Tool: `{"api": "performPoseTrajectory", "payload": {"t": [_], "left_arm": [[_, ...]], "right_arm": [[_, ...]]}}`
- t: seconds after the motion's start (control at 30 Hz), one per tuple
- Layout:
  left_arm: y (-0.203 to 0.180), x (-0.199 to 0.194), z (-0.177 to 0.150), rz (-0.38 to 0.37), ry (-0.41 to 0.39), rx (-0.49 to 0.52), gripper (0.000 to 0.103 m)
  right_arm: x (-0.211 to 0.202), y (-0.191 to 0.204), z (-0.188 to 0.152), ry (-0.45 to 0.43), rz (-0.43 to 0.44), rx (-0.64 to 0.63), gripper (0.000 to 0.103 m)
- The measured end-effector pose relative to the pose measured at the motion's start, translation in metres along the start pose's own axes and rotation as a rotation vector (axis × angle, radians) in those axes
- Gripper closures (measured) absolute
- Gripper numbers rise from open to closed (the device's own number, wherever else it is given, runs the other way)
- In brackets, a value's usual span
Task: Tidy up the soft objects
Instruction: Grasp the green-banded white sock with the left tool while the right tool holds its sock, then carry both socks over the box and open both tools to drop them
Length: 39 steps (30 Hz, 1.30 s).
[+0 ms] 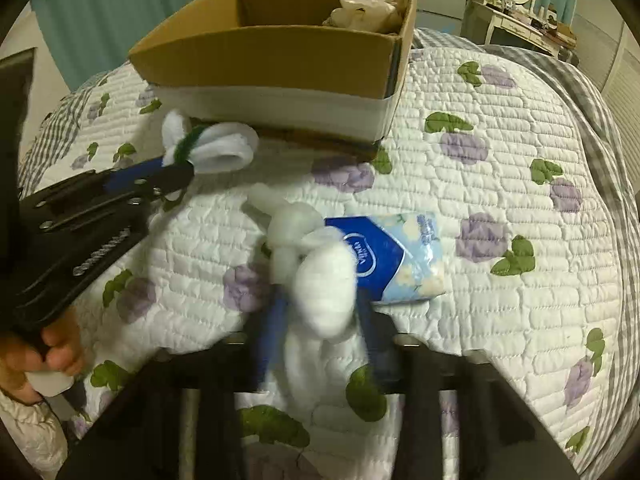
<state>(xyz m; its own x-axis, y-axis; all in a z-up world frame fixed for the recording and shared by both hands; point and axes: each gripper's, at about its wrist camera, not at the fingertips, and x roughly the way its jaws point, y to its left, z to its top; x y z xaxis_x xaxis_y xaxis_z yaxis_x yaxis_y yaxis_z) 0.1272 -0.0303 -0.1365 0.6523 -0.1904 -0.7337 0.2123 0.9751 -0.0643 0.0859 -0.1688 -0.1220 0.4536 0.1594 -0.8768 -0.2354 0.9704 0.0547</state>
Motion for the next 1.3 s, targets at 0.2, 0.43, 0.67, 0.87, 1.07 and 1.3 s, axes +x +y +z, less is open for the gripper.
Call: {"api": "performPoseTrajectory", "payload": {"t": [0.2,0.43,0.67,0.87,1.07,1.3], "left_arm": [[0.003,-0.021,0.003,-0.006,-0.013,-0.011,0.089],[0.006,-0.051,0.008,-0.006,-0.063,-0.022,0.090],[0.008,-0.097,0.033,-0.005,-0.153,-0.004,0.090],[0.001,-0.128,0.073,0.005,-0.255,0.027,0.090],[-0.002,-0.121,0.114,0.002,-0.295,0.060,0.090],[0.004,-0.059,0.140,0.007,-0.242,0.067,0.089]], "right_arm": [[-0.028,0.011,-0.003,-0.075,0.017,-0.029,0.082],[-0.083,0.014,0.009,-0.214,0.075,-0.004,0.082],[-0.126,0.018,0.032,-0.297,0.051,-0.021,0.082],[-0.164,0.030,0.072,-0.395,0.031,-0.075,0.082],[-0.163,0.035,0.124,-0.437,0.026,-0.104,0.082],[-0.097,0.015,0.158,-0.401,0.027,-0.066,0.082]]}}
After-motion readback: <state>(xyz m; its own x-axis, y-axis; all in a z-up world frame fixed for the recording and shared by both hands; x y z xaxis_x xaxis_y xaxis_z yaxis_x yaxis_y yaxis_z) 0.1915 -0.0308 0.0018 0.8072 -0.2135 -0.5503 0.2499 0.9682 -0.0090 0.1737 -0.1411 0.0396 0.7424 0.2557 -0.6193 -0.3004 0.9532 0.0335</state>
